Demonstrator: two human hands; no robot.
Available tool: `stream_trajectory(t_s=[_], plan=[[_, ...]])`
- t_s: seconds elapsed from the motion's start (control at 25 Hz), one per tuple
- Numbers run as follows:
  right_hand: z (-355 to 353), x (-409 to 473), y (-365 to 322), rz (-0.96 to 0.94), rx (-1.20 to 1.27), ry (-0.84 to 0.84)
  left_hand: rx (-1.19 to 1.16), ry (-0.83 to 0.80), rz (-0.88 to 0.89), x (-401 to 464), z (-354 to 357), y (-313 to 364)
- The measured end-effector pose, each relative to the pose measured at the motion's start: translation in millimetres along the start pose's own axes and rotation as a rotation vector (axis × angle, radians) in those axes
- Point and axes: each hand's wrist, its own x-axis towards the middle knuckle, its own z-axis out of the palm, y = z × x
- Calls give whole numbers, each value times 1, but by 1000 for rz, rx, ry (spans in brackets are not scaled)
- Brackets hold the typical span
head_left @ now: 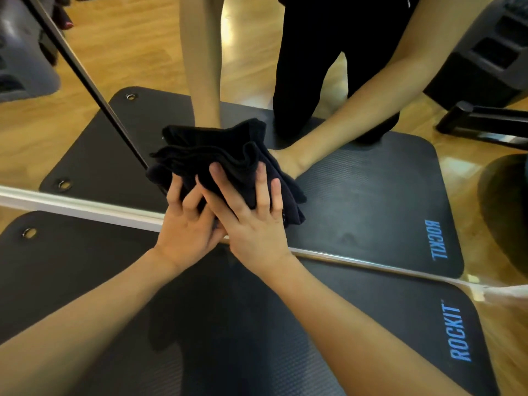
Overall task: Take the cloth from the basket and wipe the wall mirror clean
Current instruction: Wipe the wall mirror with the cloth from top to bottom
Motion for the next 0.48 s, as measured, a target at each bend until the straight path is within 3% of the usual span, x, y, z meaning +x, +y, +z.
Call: stream_trajectory(t_s=[0.2, 0.32, 0.48], plan=[[-31, -50, 79, -1, -4, -56, -76, -145, -41, 20, 7, 108], [-71, -79, 153, 3, -69, -41, -152, -60, 43, 61, 8, 181], [-120, -121, 248, 55, -121, -8, -62, -22, 195, 100, 25, 279]])
